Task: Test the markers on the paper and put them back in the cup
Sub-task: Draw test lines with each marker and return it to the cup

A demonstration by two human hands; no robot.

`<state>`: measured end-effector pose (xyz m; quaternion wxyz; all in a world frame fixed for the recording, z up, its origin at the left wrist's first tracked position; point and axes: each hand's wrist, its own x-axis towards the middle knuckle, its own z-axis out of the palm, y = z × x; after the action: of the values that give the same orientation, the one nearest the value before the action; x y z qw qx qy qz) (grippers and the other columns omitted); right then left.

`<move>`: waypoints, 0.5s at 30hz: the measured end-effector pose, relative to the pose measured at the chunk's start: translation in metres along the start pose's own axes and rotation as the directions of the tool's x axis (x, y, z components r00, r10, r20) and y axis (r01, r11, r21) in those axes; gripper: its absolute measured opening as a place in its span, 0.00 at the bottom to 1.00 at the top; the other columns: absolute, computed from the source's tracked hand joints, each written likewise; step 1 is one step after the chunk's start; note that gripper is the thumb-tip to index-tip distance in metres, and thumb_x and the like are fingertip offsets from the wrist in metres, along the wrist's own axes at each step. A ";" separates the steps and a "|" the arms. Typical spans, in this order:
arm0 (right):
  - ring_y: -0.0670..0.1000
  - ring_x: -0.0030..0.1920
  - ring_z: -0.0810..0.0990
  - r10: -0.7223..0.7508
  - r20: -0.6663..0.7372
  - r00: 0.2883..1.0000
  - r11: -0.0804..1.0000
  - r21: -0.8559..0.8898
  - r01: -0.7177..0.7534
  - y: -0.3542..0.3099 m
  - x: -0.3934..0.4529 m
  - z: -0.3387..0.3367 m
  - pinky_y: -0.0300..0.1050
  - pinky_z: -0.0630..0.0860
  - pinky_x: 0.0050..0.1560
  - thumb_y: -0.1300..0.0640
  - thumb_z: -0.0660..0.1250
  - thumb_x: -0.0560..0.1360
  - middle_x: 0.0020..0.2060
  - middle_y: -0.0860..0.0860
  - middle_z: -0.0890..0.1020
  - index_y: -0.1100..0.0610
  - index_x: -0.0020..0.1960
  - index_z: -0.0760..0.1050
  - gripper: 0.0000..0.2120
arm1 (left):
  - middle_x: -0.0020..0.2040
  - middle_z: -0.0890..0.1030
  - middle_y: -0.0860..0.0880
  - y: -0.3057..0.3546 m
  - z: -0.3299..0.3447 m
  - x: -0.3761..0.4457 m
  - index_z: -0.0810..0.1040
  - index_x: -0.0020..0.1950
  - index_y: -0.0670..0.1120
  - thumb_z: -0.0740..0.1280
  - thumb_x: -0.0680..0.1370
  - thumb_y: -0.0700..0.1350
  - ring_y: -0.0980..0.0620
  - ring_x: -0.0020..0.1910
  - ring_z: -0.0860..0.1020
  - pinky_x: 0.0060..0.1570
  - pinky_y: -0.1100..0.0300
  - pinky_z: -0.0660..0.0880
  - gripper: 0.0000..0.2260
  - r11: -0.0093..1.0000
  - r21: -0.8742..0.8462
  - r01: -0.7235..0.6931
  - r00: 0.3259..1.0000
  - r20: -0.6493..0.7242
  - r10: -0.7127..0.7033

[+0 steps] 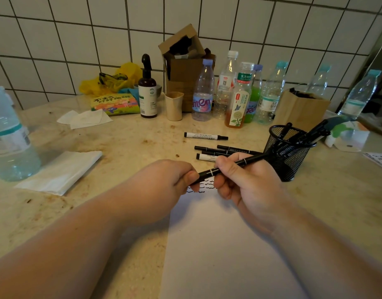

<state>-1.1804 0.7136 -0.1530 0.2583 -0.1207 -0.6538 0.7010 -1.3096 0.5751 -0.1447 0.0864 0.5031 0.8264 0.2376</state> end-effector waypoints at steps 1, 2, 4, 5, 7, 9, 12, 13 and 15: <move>0.50 0.29 0.75 -0.010 0.006 1.000 1.000 -0.019 0.010 0.000 0.000 -0.001 0.39 0.72 0.30 0.50 0.71 0.71 0.29 0.55 0.80 0.52 0.35 0.83 0.08 | 0.37 0.77 0.55 0.000 -0.001 -0.001 0.75 0.40 0.59 0.54 0.83 0.54 0.59 0.35 0.73 0.34 0.71 0.68 0.15 0.999 -0.043 0.000 1.000 0.016 0.001; 0.50 0.29 0.75 -0.021 0.015 1.000 0.999 -0.043 0.022 0.001 0.000 -0.001 0.40 0.72 0.30 0.50 0.71 0.72 0.29 0.55 0.80 0.51 0.36 0.83 0.09 | 0.36 0.77 0.55 0.000 -0.001 -0.002 0.76 0.40 0.59 0.55 0.83 0.54 0.59 0.34 0.72 0.35 0.72 0.68 0.15 0.997 -0.078 -0.001 1.000 0.030 0.003; 0.51 0.29 0.75 -0.043 0.042 0.998 0.997 -0.070 0.046 0.002 -0.001 -0.001 0.41 0.71 0.31 0.49 0.72 0.73 0.29 0.55 0.81 0.51 0.36 0.82 0.09 | 0.35 0.77 0.55 -0.001 -0.003 -0.003 0.77 0.41 0.58 0.55 0.83 0.53 0.59 0.33 0.71 0.36 0.71 0.68 0.15 0.992 -0.125 0.005 0.999 0.052 0.002; 0.51 0.29 0.75 -0.049 0.053 0.997 0.996 -0.074 0.053 0.002 0.000 -0.002 0.42 0.71 0.31 0.49 0.72 0.72 0.29 0.55 0.81 0.51 0.35 0.82 0.09 | 0.34 0.76 0.55 -0.001 -0.004 -0.003 0.78 0.41 0.58 0.56 0.83 0.53 0.59 0.32 0.71 0.34 0.71 0.68 0.15 0.988 -0.152 0.012 0.998 0.064 -0.002; 0.51 0.29 0.75 -0.045 0.067 0.997 0.996 -0.074 0.050 0.001 0.000 -0.003 0.42 0.71 0.31 0.49 0.72 0.71 0.29 0.55 0.81 0.51 0.35 0.82 0.08 | 0.32 0.76 0.57 -0.002 -0.005 -0.004 0.79 0.41 0.57 0.56 0.83 0.53 0.59 0.30 0.69 0.31 0.69 0.67 0.15 0.977 -0.214 0.025 0.996 0.088 -0.006; 0.50 0.28 0.76 -0.026 0.086 0.996 0.997 -0.068 0.032 0.000 -0.001 -0.005 0.41 0.71 0.31 0.50 0.71 0.70 0.29 0.55 0.81 0.50 0.35 0.82 0.07 | 0.30 0.75 0.58 -0.002 -0.006 -0.005 0.80 0.41 0.56 0.56 0.83 0.53 0.60 0.28 0.68 0.30 0.67 0.65 0.16 0.966 -0.254 0.040 0.992 0.124 -0.008; 0.49 0.28 0.75 0.000 0.098 0.995 0.997 -0.075 0.008 -0.002 -0.001 -0.007 0.41 0.71 0.31 0.48 0.71 0.70 0.29 0.54 0.81 0.53 0.37 0.84 0.09 | 0.30 0.77 0.57 0.001 -0.010 -0.006 0.82 0.43 0.55 0.57 0.82 0.55 0.60 0.29 0.69 0.35 0.63 0.67 0.16 0.956 -0.287 0.052 0.986 0.165 -0.004; 0.49 0.28 0.74 -0.002 0.082 0.997 0.998 -0.069 0.008 -0.003 -0.001 -0.008 0.41 0.71 0.31 0.48 0.71 0.70 0.29 0.54 0.80 0.56 0.39 0.84 0.11 | 0.32 0.78 0.56 0.002 -0.010 -0.005 0.82 0.43 0.55 0.57 0.82 0.56 0.59 0.30 0.71 0.36 0.62 0.69 0.16 0.960 -0.277 0.044 0.989 0.148 -0.003; 0.49 0.26 0.72 -0.027 -0.008 1.000 0.999 -0.042 0.027 -0.006 0.001 -0.009 0.40 0.70 0.28 0.47 0.69 0.72 0.28 0.53 0.79 0.60 0.46 0.82 0.15 | 0.37 0.81 0.53 0.000 -0.009 -0.003 0.80 0.44 0.55 0.56 0.81 0.57 0.56 0.35 0.76 0.41 0.59 0.73 0.16 0.977 -0.212 0.039 0.998 0.064 -0.026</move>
<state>-1.1754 0.7214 -0.1479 0.2679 -0.1200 -0.6690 0.6829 -1.3119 0.5696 -0.1372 0.1689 0.4846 0.8012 0.3077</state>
